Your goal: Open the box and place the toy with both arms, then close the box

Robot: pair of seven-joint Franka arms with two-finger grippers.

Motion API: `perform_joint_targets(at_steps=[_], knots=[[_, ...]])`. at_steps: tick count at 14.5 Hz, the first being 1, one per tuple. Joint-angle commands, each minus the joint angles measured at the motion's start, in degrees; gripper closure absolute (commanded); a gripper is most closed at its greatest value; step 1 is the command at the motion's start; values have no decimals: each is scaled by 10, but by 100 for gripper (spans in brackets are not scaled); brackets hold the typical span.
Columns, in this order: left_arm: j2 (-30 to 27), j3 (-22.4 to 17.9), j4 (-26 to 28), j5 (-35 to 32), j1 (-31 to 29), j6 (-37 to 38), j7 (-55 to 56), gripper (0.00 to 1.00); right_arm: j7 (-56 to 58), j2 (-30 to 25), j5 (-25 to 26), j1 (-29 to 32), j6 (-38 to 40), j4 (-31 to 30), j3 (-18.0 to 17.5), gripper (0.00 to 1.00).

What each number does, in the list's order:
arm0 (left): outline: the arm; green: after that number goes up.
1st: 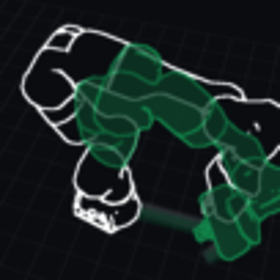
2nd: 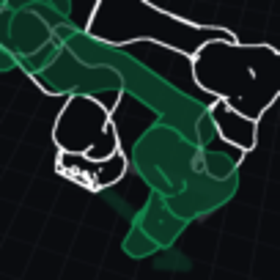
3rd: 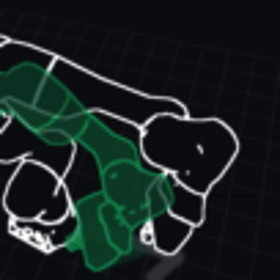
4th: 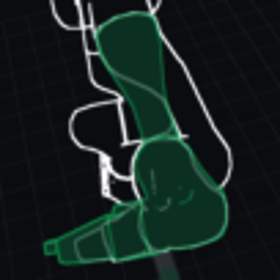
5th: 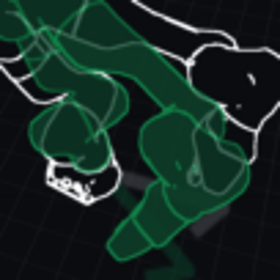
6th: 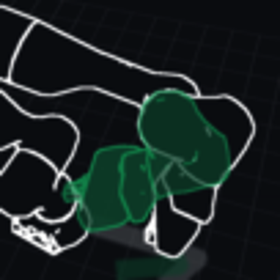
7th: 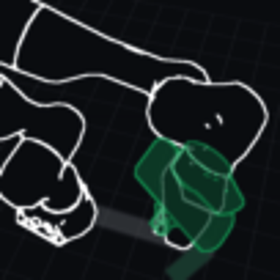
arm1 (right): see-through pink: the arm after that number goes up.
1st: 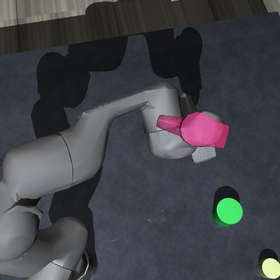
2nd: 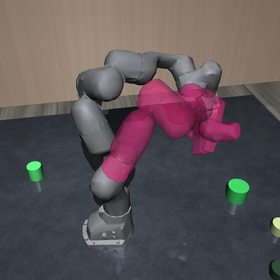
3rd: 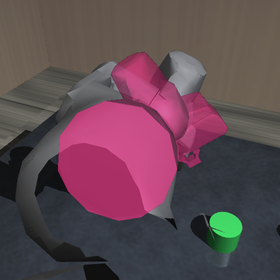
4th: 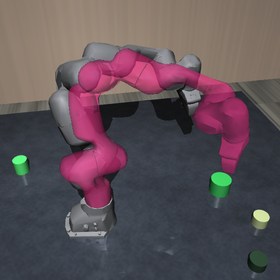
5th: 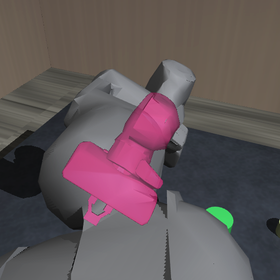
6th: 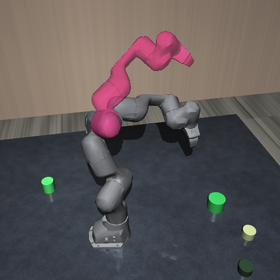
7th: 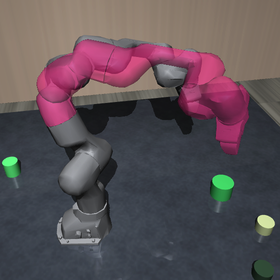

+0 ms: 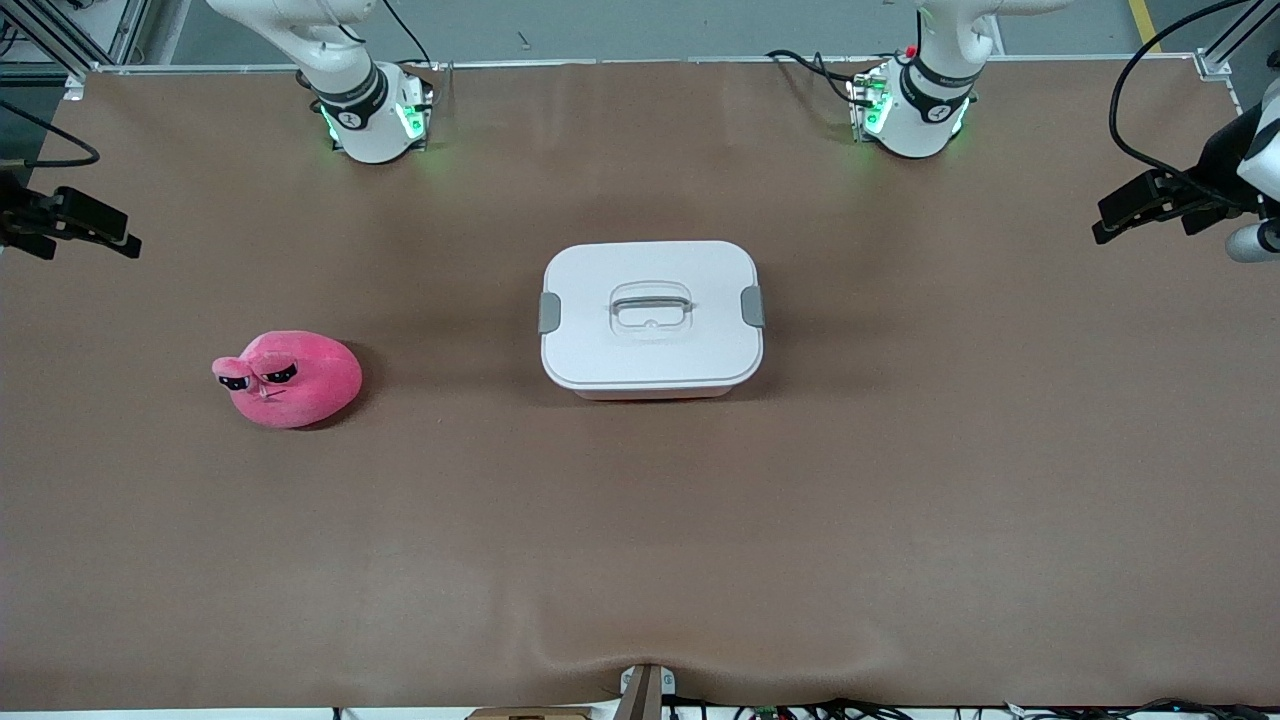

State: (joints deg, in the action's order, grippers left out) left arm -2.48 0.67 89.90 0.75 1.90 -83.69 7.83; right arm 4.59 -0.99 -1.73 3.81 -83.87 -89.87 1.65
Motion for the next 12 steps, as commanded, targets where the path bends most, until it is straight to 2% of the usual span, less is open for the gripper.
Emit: perform_joint_targets(at_steps=[1, 12], knots=[[8, 3, -17, -12, -1, 6, 3, 0, -8, -10, 11, 2, 5, -5, -2, 0], [33, 2, -19, -12, -38, 5, 4, 0, -5, -6, 8, -3, 10, -4, -4, 0]])
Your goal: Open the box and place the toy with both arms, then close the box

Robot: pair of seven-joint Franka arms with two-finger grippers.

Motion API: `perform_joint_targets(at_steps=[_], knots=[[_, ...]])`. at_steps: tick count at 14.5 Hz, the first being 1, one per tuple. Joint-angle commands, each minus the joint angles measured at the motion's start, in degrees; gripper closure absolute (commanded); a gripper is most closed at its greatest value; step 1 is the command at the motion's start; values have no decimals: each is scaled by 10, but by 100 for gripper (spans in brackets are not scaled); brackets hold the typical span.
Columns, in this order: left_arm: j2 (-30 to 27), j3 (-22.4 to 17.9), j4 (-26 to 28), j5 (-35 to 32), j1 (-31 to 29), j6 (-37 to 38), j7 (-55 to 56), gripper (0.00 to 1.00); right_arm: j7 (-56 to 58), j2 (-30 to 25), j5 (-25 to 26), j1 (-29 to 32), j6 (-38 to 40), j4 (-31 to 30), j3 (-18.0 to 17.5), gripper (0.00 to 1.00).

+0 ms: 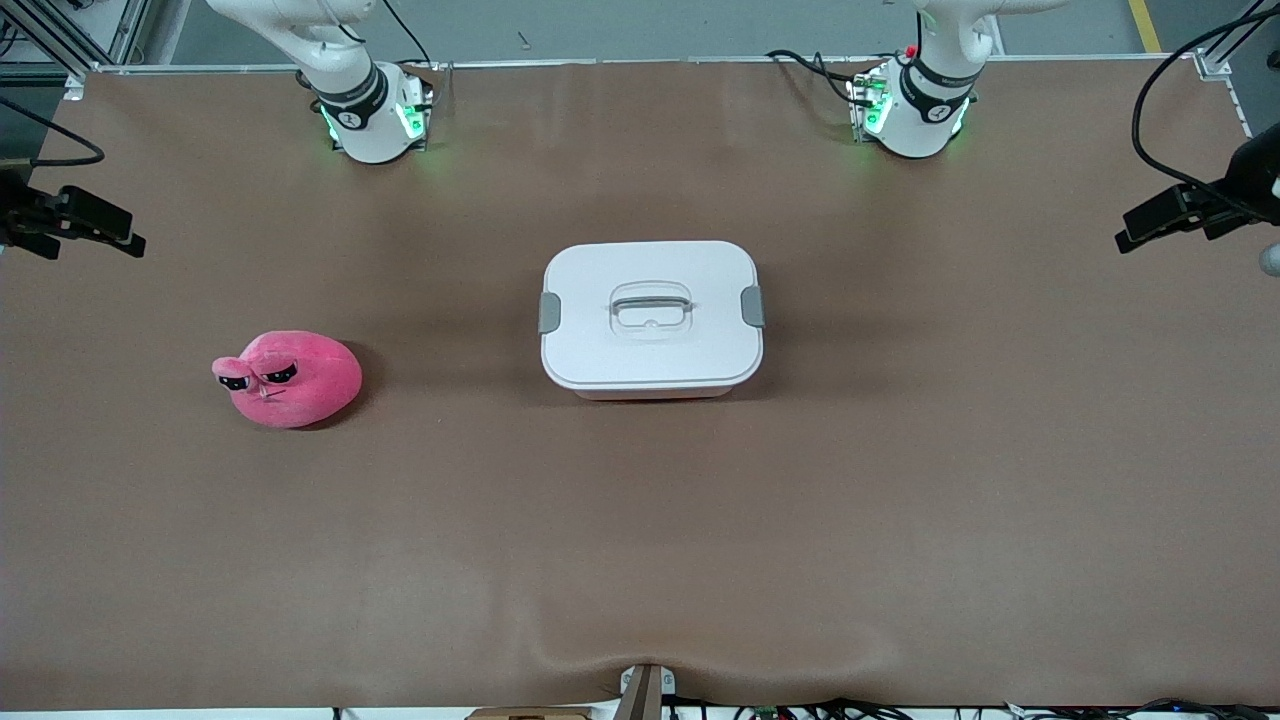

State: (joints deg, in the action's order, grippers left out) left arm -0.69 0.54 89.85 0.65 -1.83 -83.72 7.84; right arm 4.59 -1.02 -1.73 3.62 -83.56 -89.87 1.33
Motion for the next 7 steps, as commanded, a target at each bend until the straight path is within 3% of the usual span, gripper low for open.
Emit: perform_joint_targets(at_steps=[1, 7], knots=[[16, 3, -19, -11, -1, 2, 5, 0, -5, -4, 8, 2, 9, -5, -1, 0], [46, 4, -41, -6, 4, -16, 24, 0, -3, 1, 8, 6, 19, -6, 1, 0]])
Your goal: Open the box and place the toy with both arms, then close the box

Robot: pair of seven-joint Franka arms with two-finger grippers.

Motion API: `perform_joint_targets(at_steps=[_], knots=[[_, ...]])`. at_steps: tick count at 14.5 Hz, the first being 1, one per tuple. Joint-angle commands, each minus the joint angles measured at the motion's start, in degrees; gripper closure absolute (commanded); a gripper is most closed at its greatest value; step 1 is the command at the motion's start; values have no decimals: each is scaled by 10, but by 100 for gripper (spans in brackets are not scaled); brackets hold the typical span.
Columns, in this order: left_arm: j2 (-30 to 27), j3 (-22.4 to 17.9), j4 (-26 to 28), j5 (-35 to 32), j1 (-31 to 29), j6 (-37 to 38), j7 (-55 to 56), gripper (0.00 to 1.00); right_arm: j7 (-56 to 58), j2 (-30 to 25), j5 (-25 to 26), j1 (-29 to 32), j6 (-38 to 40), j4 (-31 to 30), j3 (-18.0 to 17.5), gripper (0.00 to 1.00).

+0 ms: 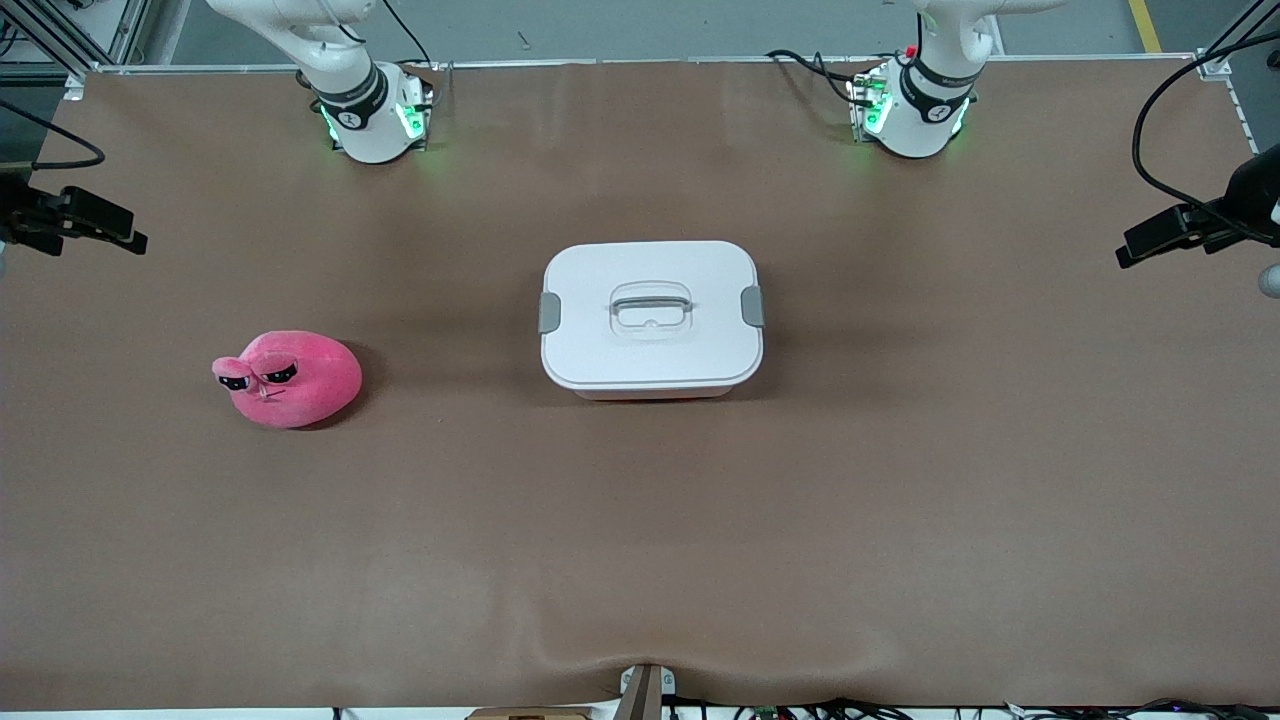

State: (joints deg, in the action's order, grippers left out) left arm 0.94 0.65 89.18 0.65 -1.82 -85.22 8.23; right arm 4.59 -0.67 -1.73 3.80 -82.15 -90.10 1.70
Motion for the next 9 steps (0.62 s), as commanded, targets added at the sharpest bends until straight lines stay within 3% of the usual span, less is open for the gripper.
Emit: perform_joint_targets(at_steps=[1, 9], knots=[[38, 6, -41, -5, 8, -1, 46, 0, -3, 0, 8, 4, 5, -3, -3, 0], [71, 14, -43, -2, 105, -21, 302, 0, 52, 51, 10, 11, 13, 2, -3, 0]])
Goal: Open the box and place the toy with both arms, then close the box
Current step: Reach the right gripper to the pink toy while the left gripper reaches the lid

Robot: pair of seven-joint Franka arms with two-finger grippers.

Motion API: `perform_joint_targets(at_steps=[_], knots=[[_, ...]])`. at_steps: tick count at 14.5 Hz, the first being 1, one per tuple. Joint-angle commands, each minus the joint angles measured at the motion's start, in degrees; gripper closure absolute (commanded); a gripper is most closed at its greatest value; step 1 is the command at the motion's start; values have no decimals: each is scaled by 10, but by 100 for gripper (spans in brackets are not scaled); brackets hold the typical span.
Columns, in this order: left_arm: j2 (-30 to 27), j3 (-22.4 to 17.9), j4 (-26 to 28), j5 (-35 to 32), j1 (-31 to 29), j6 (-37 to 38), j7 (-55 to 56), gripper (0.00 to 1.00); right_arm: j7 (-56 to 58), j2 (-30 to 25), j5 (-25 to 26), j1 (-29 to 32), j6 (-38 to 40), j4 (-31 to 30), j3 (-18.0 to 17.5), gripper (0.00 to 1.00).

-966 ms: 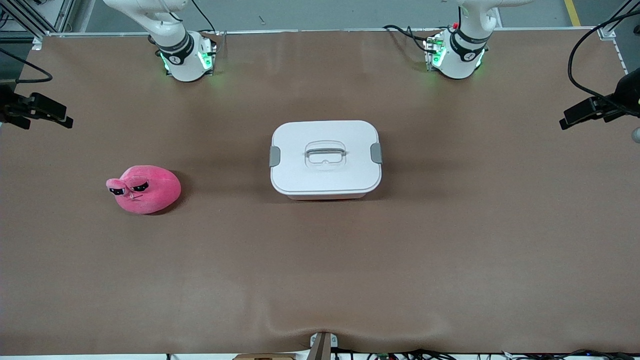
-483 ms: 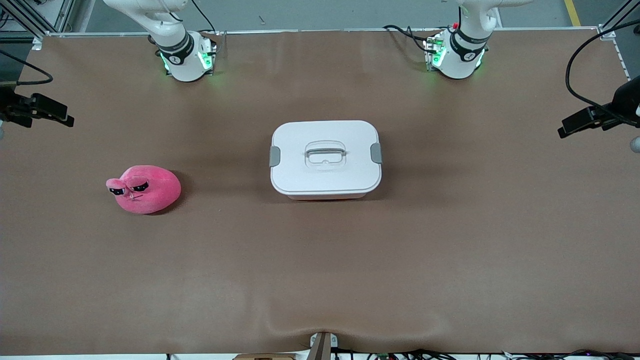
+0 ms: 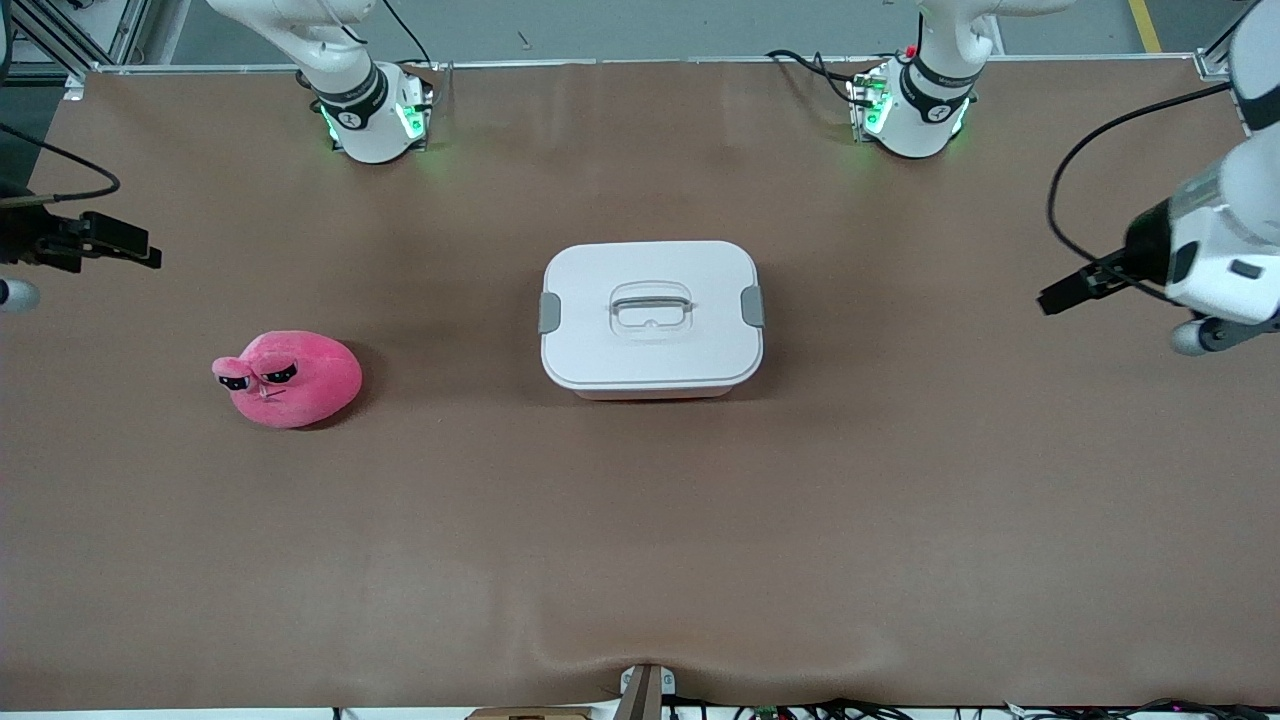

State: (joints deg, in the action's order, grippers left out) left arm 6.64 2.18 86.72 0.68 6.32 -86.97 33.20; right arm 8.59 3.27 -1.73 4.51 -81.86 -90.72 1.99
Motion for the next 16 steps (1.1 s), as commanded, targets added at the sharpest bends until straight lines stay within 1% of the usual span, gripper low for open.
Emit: perform_joint_targets(at_steps=[1, 4, 7, 9, 12, 14, 16], knots=[[14, -2, -18, -2, 37, -5, 82, 0, 12, 32, 9, 5, 0, 8, -6, 0], [21, -2, -18, -2, 70, -10, 152, 0, 17, 43, 5, 2, -53, -16, -8, 0], [31, -2, -26, -2, 105, -11, 223, 0, 19, 40, 8, -27, -103, -57, -8, 0], [35, -1, -30, 1, 114, -11, 264, 0, 20, 37, 10, -43, -134, -81, -8, 0], [43, -2, -31, 37, 121, -22, 313, 0, 53, 36, 11, -45, -157, -98, -8, 0], [52, -2, -30, 70, 121, -32, 353, 0, 64, 36, 11, -43, -207, -131, -8, 0], [59, -2, -30, 79, 134, -43, 386, 0, 66, 35, 11, -46, -240, -156, -8, 0]])
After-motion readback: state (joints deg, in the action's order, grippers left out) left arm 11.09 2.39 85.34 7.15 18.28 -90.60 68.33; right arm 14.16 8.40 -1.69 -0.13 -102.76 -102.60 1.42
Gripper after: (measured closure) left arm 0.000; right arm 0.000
